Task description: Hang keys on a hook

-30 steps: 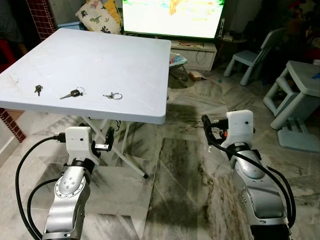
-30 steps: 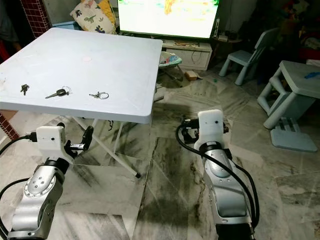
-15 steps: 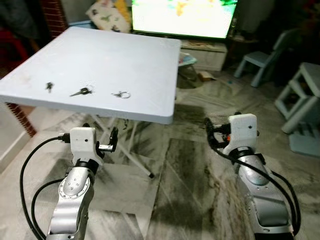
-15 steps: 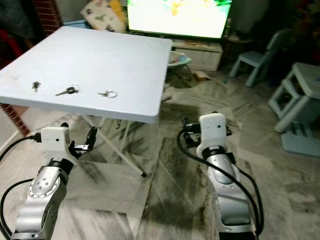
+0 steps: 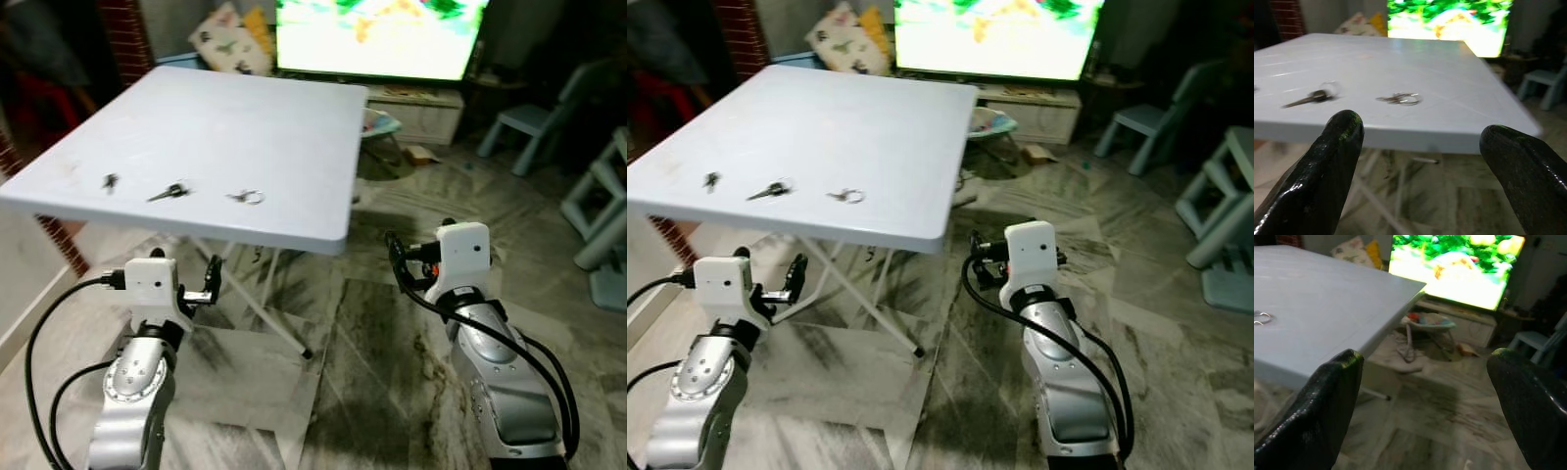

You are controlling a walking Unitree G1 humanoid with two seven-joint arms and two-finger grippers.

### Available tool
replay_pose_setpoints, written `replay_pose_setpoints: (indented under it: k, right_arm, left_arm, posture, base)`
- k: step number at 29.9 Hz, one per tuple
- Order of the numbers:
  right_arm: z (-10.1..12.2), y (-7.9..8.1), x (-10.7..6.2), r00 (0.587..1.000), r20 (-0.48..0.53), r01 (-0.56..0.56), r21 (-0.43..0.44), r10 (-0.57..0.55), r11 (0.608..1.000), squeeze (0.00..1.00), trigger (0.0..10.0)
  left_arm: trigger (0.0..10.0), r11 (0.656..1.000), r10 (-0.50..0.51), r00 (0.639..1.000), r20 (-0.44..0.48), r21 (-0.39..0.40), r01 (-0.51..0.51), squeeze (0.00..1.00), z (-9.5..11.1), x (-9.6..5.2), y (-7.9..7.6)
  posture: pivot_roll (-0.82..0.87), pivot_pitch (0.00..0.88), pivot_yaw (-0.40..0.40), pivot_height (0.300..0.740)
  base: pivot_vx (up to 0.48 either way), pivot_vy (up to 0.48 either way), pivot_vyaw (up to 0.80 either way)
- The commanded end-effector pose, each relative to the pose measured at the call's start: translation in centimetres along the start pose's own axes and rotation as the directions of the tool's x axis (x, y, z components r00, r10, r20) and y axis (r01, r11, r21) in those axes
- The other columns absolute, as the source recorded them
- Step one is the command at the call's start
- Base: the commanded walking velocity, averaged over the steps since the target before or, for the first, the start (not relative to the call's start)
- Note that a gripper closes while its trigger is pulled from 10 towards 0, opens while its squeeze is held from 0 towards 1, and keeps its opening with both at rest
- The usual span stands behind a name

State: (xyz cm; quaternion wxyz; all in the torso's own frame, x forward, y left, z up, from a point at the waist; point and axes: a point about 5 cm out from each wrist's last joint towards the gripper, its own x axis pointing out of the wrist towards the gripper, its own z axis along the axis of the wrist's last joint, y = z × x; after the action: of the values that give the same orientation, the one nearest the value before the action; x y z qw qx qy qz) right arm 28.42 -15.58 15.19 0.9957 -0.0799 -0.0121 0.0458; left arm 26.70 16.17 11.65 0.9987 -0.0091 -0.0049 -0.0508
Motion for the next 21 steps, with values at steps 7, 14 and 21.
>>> replay_pose_setpoints:
  k: [7, 14, 21]
  right_arm:
    - [1.14, 1.16, 0.03, 0.998, 0.047, -0.045, 0.013, 0.044, 0.999, 0.00, 10.0]
    - [1.15, 1.47, -0.03, 0.997, 0.049, -0.066, 0.025, 0.065, 0.998, 0.00, 10.0]
    - [1.35, 1.82, -0.06, 0.994, 0.060, -0.094, 0.037, 0.092, 0.995, 0.33, 10.0]
  left_arm:
    - [10.0, 0.999, 0.026, 1.000, 0.006, 0.023, -0.026, 0.00, 0.43, -0.13, 1.19]
    - [10.0, 0.999, 0.021, 1.000, 0.000, 0.028, -0.021, 0.00, 0.34, -0.22, 1.04]
    - [10.0, 1.000, 0.013, 1.000, -0.009, 0.020, -0.013, 0.00, 0.25, -0.23, 0.98]
  posture:
    - [0.02, 0.000, -0.002, 0.740]
    - [0.02, 0.000, -0.002, 0.740]
    - [0.02, 0.000, 0.000, 0.740]
  base:
    - [0.340, 0.000, 0.17]
    - [0.338, 0.000, 0.76]
    - [0.321, 0.000, 0.74]
